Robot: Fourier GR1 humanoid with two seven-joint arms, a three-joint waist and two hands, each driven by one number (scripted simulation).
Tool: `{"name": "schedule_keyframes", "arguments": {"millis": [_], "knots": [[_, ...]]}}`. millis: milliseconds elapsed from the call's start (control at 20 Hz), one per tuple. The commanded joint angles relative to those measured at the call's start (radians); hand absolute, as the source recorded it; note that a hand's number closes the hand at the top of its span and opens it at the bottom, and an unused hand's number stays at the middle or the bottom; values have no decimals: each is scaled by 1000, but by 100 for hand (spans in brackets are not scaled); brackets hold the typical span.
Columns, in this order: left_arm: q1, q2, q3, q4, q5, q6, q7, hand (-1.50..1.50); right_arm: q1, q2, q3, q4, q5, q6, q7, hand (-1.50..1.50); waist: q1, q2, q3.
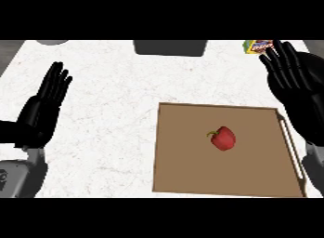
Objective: Pick the bell pepper from the tray and place it in the pot
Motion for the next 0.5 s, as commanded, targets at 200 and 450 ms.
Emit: {"name": "schedule_keyframes", "arguments": {"millis": [200, 450], "knots": [[-80, -21, -9, -25, -7, 13, 1, 0, -261, -67, 220, -38, -95, 495, 1, 150, 141, 47, 28], [-97, -60, -7, 2, 9, 36, 17, 0, -401, -213, 181, 104, 159, 654, -239, -150, 118, 68, 34]]}}
